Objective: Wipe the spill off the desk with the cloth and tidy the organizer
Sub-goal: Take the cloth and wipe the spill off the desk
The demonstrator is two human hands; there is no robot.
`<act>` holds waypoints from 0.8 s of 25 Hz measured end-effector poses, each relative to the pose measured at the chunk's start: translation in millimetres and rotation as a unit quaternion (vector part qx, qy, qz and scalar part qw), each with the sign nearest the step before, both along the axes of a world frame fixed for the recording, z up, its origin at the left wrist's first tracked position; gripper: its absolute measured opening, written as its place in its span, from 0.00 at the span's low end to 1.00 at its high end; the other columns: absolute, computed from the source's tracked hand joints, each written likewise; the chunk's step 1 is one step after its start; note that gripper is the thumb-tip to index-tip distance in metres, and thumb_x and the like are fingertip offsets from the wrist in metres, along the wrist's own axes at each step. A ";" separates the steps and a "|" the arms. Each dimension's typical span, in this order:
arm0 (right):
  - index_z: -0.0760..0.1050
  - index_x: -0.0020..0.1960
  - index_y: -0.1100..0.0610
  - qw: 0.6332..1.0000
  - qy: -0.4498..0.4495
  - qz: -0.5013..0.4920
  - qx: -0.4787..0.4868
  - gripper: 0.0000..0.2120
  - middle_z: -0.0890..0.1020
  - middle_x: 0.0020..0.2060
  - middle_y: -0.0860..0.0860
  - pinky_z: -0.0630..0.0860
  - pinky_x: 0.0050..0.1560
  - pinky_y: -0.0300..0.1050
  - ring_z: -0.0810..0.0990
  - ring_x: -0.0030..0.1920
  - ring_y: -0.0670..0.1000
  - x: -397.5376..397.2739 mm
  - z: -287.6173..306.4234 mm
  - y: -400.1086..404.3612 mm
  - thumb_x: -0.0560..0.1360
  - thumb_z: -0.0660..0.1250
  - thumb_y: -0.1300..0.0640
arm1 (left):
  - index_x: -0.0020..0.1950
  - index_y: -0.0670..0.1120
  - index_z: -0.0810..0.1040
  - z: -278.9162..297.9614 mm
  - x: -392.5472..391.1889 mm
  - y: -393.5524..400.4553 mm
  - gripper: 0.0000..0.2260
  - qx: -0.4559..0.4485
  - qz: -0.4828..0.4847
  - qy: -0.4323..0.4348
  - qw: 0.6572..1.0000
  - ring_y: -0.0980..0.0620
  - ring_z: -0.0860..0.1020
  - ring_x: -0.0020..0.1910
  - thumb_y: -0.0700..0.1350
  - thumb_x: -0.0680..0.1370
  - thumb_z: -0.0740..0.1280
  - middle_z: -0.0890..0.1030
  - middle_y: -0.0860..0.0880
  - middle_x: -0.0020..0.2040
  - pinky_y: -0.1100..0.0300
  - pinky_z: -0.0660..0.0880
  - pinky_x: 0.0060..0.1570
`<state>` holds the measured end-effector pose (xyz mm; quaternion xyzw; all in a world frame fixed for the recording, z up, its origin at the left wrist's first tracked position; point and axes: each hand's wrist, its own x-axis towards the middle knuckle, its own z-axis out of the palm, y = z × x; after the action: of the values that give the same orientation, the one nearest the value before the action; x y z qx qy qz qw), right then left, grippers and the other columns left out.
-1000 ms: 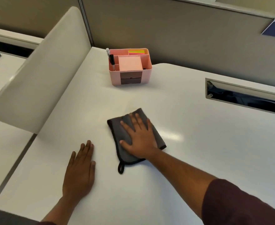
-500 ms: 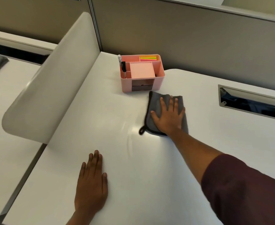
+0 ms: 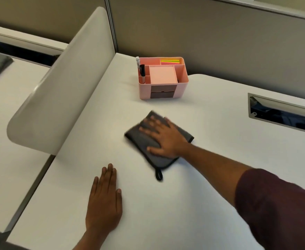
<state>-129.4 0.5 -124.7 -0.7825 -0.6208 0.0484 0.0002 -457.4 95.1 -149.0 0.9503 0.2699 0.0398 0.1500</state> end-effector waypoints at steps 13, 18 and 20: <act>0.50 0.85 0.40 0.996 0.043 0.080 -0.007 0.39 0.48 0.86 0.49 0.44 0.79 0.69 0.46 0.85 0.56 -126.2 -19.5 -209.2 0.79 0.55 0.28 | 0.82 0.39 0.57 -1.0 1.6 -11.0 0.30 -0.010 0.014 0.016 1.000 0.44 0.56 0.83 0.49 0.81 0.51 0.54 0.46 0.84 0.47 0.54 0.79; 0.46 0.84 0.39 0.967 0.002 -0.251 -0.035 0.36 0.51 0.85 0.50 0.55 0.78 0.71 0.44 0.85 0.53 42.6 8.0 -272.9 0.80 0.49 0.28 | 0.84 0.42 0.51 1.3 65.6 -55.8 0.31 -0.026 -0.078 0.017 0.996 0.48 0.47 0.84 0.51 0.83 0.51 0.49 0.47 0.85 0.50 0.50 0.80; 0.46 0.85 0.41 0.906 0.015 -0.423 -0.017 0.37 0.50 0.85 0.52 0.50 0.79 0.72 0.45 0.85 0.56 83.7 10.1 -239.5 0.79 0.45 0.27 | 0.84 0.42 0.49 3.3 104.1 -63.1 0.31 -0.022 -0.093 0.021 0.995 0.49 0.46 0.84 0.52 0.83 0.51 0.47 0.47 0.85 0.50 0.50 0.81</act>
<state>-45.7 -238.9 -114.6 -0.9707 -0.2305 0.0663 0.0170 -353.3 32.1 -145.8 0.9685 0.1839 0.0000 0.1679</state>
